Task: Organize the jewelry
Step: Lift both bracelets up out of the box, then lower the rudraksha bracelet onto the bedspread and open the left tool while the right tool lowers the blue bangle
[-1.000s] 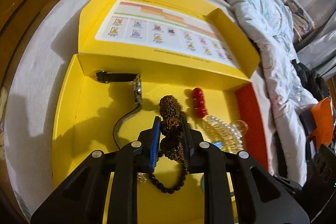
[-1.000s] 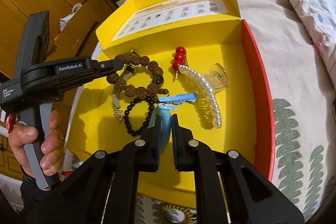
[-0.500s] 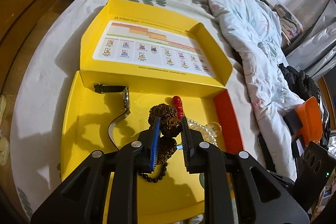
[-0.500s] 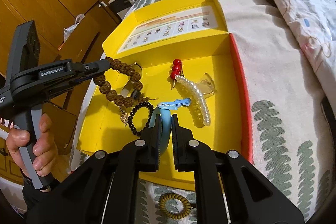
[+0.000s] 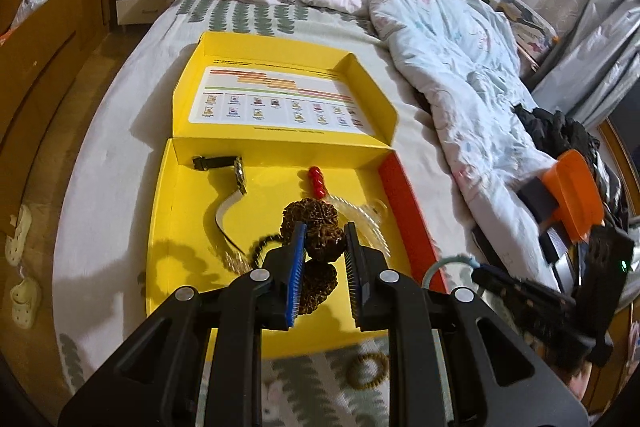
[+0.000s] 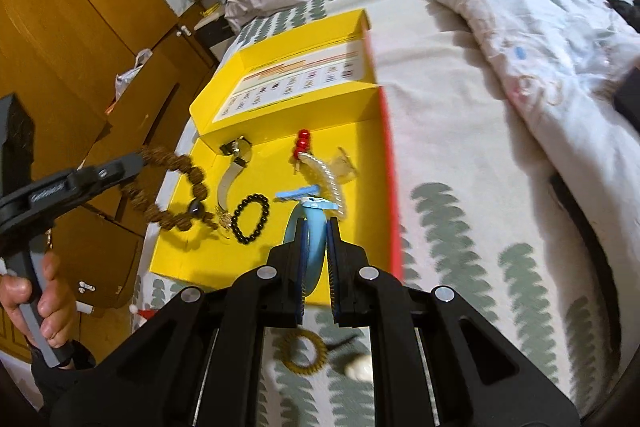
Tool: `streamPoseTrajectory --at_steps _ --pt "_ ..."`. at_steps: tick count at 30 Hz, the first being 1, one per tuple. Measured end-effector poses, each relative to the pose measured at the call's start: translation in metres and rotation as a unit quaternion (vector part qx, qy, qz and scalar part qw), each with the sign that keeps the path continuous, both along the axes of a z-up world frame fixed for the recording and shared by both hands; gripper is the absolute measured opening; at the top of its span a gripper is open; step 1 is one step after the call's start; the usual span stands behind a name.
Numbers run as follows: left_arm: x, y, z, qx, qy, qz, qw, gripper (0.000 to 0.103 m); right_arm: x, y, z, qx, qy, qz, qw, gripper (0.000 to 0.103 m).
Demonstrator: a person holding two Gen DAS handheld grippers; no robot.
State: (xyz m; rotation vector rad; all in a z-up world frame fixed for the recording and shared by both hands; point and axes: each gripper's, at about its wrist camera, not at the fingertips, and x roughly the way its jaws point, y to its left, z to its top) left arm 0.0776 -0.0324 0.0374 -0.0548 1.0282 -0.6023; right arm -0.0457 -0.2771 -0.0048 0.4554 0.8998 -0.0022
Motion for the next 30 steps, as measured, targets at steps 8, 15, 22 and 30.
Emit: streamPoseTrajectory --at_steps 8,15,22,30 --pt "-0.067 -0.006 0.013 -0.004 -0.016 -0.034 0.9993 0.019 -0.060 -0.029 -0.002 -0.001 0.010 -0.036 0.999 0.010" --pt "-0.127 -0.019 0.004 -0.003 -0.012 -0.080 0.9967 0.019 -0.087 -0.045 -0.021 -0.004 0.038 -0.053 0.998 0.010" --pt "-0.160 -0.019 -0.025 -0.008 0.028 -0.103 0.9942 0.019 -0.087 -0.059 -0.046 0.005 0.070 -0.062 0.996 0.010" --pt "-0.160 -0.003 -0.081 0.054 0.067 -0.079 0.9931 0.019 -0.076 -0.066 -0.076 0.006 0.107 -0.067 0.992 0.010"
